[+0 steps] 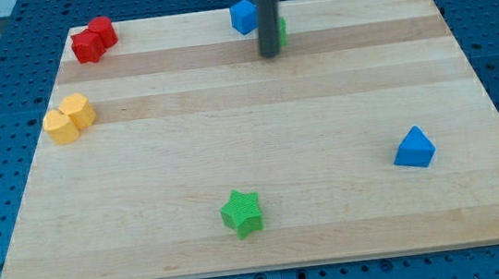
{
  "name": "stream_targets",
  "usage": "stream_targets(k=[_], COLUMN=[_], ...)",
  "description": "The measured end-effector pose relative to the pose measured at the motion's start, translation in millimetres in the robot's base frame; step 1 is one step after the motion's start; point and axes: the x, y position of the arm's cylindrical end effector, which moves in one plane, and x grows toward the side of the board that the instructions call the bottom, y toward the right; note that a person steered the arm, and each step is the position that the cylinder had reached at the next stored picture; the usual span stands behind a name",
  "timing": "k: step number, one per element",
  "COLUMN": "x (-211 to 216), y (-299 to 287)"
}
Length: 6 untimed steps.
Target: Place your arm to the bottom left corner of the board
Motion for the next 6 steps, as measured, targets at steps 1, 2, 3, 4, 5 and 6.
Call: stream_targets(k=[1,2,3,4,5,6], x=[-10.9,-37.2,-43.3,-43.2,-40.9,-29.5], y=[-34.6,22.3,98.8,139.2,120.6,131.5])
